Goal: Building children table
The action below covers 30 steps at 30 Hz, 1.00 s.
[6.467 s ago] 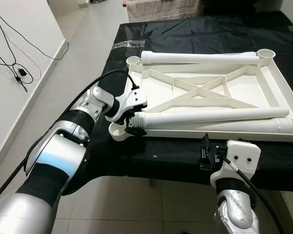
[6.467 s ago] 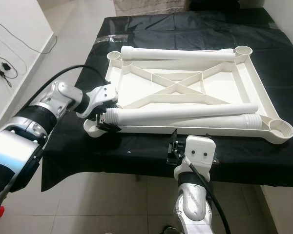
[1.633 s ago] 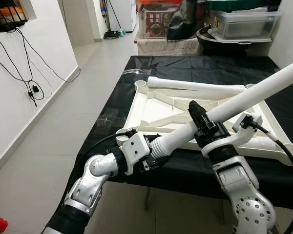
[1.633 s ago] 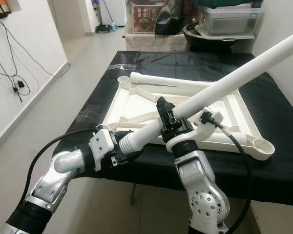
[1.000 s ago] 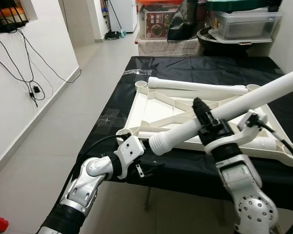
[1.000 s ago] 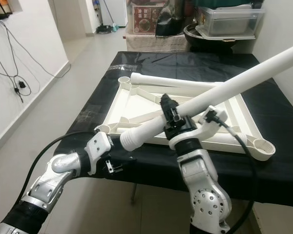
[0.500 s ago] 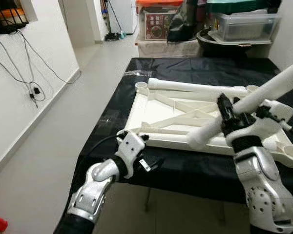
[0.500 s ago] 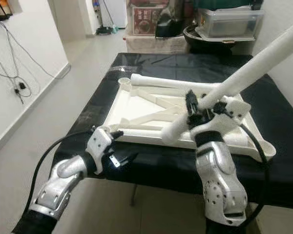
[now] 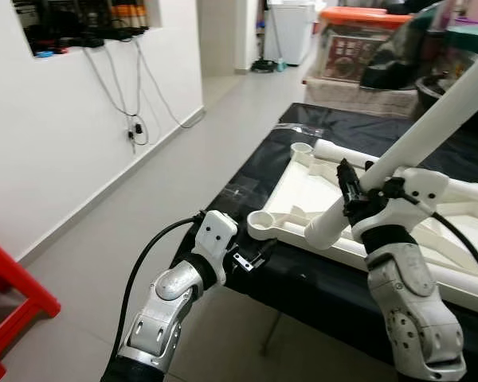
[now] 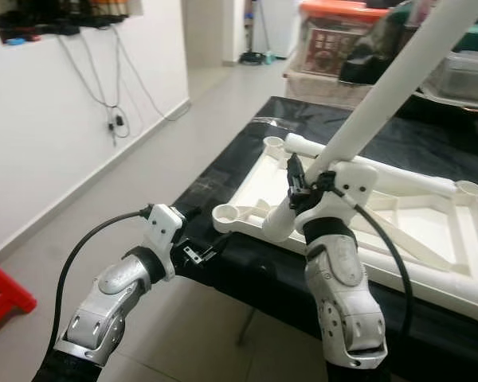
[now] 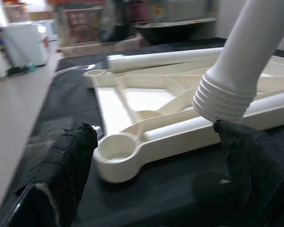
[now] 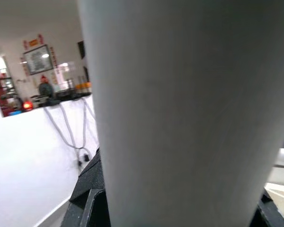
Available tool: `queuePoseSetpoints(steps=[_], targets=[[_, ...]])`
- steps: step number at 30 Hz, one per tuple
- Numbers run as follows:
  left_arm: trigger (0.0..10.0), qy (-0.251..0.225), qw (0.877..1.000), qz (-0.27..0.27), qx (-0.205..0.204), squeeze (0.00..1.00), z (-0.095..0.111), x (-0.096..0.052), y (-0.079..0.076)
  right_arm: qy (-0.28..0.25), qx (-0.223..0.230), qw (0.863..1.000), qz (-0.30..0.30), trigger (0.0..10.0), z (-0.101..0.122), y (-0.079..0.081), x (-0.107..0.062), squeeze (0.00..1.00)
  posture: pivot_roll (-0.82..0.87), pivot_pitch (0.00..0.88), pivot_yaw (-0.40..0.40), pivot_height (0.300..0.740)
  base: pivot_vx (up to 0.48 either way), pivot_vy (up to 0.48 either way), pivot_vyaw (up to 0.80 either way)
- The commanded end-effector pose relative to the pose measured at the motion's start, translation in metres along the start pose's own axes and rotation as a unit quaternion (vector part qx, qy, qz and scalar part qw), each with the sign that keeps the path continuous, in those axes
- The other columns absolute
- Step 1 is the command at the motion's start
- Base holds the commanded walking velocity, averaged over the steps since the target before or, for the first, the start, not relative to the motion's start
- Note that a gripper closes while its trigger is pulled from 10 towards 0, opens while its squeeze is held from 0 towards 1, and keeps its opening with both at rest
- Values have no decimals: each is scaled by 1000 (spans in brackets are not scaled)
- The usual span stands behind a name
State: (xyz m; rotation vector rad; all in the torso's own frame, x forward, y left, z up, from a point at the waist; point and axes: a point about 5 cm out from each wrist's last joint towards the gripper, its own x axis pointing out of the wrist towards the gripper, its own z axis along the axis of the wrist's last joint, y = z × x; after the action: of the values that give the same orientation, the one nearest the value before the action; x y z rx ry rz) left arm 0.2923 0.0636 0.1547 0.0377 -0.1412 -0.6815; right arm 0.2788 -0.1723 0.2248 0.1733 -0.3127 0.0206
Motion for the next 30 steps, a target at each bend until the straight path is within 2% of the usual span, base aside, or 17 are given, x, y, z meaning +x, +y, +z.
queuePoseSetpoints(steps=[1, 4, 6, 12, 24, 30], targets=[[10000, -4, 1000, 23, -12, 0, 2, -1, 3, -4, -1, 1000, 0, 10000, -2, 1, 0, 0, 34, 0, -36, 740, 0, 0, 0], [10000, -13, 999, 45, -22, 0, 6, 0, 7, -5, -2, 1000, 0, 10000, -3, 3, 0, 0, 34, 0, -37, 740, 0, 0, 0], [10000, -20, 997, 68, -19, 0, 10, 2, 12, -7, -13, 1000, 3, 10000, -3, 5, 0, 0, 33, 0, -36, 740, 272, 0, 0], [10000, -15, 996, 92, -8, 0, 9, 1, 21, -9, -15, 1000, 5, 10000, -4, 6, 0, 0, 35, 0, -39, 740, 297, 0, 0], [10000, -12, 995, 101, -13, 0, 10, 1, 21, -17, -14, 1000, 9, 10000, -3, 8, 2, 0, 35, 0, -39, 740, 312, 0, 0], [10000, -12, 992, 122, -19, 0, 10, 2, 25, -23, -10, 1000, 16, 10000, 0, 9, 3, 0, 35, 0, -37, 740, 0, 0, 0]])
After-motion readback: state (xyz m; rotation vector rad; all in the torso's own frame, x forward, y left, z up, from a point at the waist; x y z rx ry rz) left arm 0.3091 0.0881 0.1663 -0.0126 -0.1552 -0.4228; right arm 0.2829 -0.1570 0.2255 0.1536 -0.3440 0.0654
